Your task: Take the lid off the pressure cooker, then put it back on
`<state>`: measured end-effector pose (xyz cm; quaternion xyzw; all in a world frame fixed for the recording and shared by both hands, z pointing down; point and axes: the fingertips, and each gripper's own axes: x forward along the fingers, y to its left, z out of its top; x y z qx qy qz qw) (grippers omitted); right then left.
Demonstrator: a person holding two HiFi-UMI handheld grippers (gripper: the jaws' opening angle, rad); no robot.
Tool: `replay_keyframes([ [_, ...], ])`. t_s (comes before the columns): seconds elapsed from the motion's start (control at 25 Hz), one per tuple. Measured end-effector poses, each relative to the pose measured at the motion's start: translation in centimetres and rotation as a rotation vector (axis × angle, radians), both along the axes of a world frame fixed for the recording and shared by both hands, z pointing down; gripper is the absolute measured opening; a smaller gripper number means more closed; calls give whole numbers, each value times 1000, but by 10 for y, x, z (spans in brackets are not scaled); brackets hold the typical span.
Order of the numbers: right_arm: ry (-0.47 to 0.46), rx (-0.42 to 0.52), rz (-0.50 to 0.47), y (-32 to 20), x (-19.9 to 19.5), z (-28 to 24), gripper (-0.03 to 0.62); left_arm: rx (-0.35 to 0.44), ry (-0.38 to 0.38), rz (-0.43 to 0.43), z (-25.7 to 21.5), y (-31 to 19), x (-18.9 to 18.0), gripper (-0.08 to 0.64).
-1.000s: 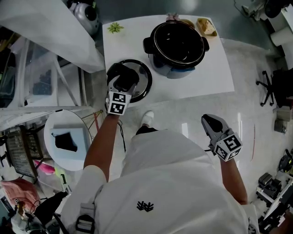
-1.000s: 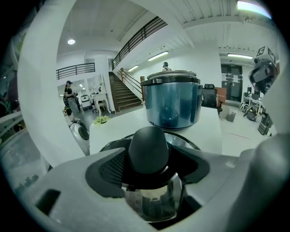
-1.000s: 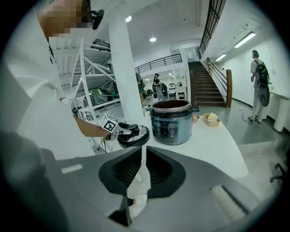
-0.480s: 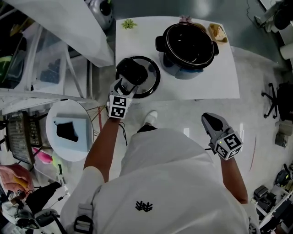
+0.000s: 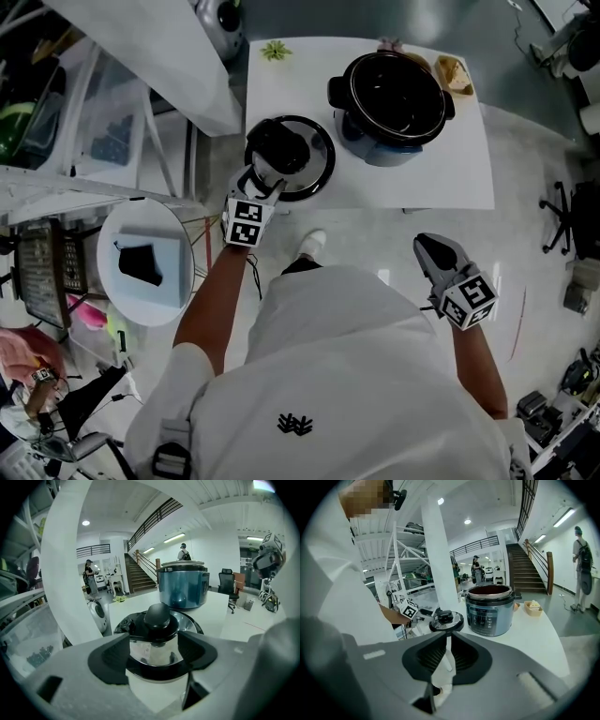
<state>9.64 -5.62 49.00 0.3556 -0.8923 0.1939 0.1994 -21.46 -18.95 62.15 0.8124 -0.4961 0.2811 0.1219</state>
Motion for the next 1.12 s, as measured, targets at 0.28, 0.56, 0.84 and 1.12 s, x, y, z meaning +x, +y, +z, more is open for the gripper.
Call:
replay_keyframes([
  [0.28,1,-1,23,1,3,1,44,1,2,17,0,-8,4,325],
  [0.56,5,-5,51,0,7,1,44,0,16,61,0,-20,18,328],
  [0.84,17,-14,86,2,10,4,44,-2,29,108,6,-37,35,334],
  [1.12,33,-23,127,3,17,4,44,-6,44,128,10,-53,44,337],
])
